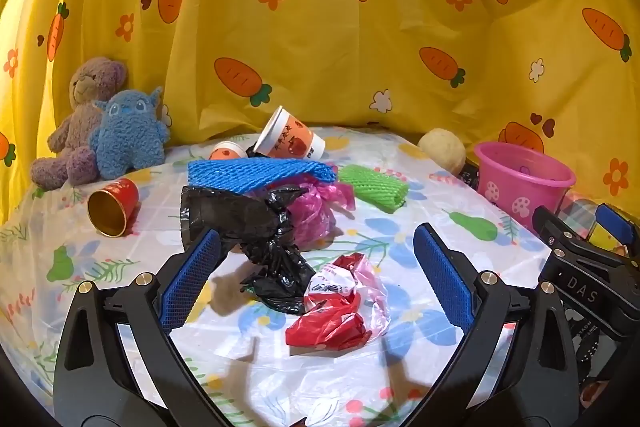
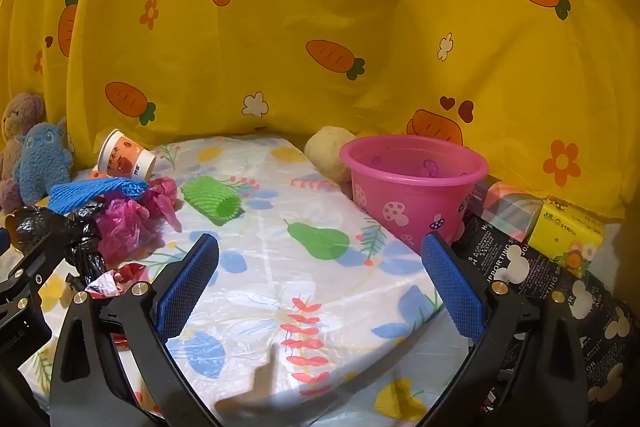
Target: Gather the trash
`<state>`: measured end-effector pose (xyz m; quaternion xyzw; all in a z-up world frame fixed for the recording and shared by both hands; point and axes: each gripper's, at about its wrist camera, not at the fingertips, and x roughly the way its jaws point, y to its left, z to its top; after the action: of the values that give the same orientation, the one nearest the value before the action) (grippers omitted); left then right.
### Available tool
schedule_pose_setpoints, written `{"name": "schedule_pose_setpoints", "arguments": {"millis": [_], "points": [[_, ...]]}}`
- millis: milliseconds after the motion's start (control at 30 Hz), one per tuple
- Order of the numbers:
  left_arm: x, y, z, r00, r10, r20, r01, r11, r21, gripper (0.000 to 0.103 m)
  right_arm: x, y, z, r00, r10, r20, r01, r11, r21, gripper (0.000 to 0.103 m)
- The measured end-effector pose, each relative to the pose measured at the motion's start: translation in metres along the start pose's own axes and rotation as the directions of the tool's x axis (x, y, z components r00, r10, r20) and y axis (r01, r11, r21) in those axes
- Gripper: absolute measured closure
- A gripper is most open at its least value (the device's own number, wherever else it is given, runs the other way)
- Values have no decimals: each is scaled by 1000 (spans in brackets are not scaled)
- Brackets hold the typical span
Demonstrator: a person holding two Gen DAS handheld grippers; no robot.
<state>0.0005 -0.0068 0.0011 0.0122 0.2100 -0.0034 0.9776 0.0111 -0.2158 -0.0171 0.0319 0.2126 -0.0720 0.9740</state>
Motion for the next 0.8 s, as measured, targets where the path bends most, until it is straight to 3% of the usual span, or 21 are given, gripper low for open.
{"name": "schedule_pose_setpoints", "arguments": {"millis": [800], "points": [[2,-7,-1,1000,-4,-1,4,1000,3,7,-2,-3,0,1000,-1,4,1,1000,2,5]]}}
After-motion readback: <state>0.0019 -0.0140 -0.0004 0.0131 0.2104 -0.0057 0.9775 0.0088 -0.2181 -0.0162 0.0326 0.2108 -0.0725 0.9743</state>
